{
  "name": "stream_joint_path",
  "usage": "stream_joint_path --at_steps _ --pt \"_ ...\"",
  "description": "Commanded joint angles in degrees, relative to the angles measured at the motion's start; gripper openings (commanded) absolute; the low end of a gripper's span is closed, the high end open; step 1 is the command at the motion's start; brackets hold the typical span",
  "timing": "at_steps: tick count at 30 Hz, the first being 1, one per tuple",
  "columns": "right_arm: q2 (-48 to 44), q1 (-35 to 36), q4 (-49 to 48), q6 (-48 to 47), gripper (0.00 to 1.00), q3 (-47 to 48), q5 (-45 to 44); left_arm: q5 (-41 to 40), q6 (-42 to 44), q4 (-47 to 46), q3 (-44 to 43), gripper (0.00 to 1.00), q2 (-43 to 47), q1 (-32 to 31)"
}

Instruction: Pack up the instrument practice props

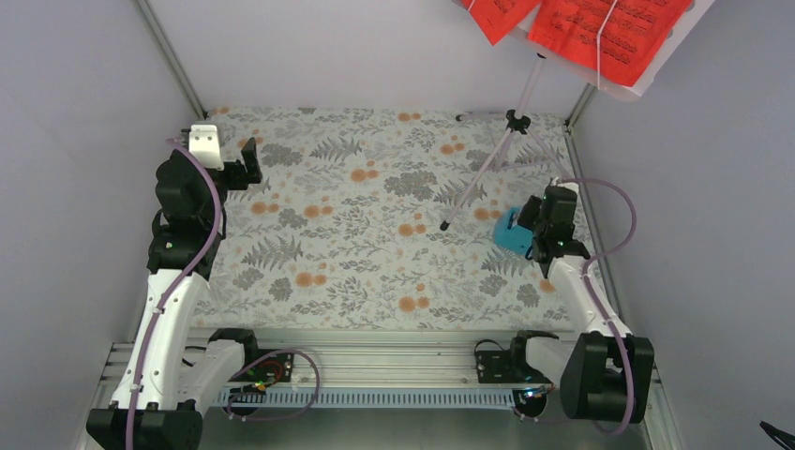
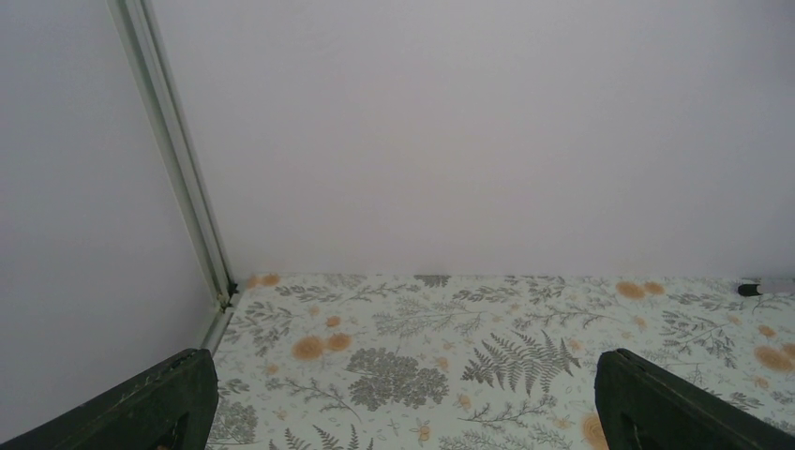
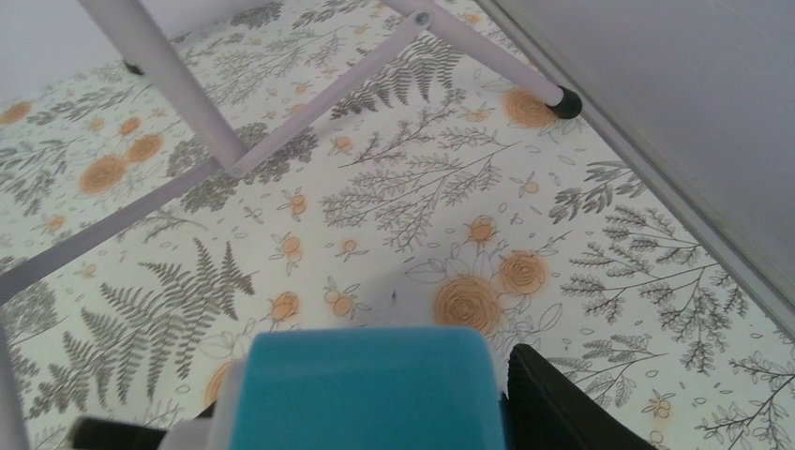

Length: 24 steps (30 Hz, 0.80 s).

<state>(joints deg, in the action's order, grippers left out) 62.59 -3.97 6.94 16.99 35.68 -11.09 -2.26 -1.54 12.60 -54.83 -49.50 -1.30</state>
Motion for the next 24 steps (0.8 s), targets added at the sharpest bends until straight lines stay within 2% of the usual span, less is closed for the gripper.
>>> stream_joint_path --at_steps 1,10,24 --pt "-4.1 3.3 -1.2 1.1 0.35 -0.2 1.3 1.1 -0.2 0.1 0.4 1.00 0.0 -0.1" --pt "-8.0 10.7 3.9 3.8 0.35 0.3 3.4 2.2 -0.6 0.1 0.4 1.00 -0.8 -0.1" --pt "-10.1 33.9 9.7 7.7 0.35 1.1 1.3 1.5 -0.5 0.0 0.6 1.00 -1.3 -0.1"
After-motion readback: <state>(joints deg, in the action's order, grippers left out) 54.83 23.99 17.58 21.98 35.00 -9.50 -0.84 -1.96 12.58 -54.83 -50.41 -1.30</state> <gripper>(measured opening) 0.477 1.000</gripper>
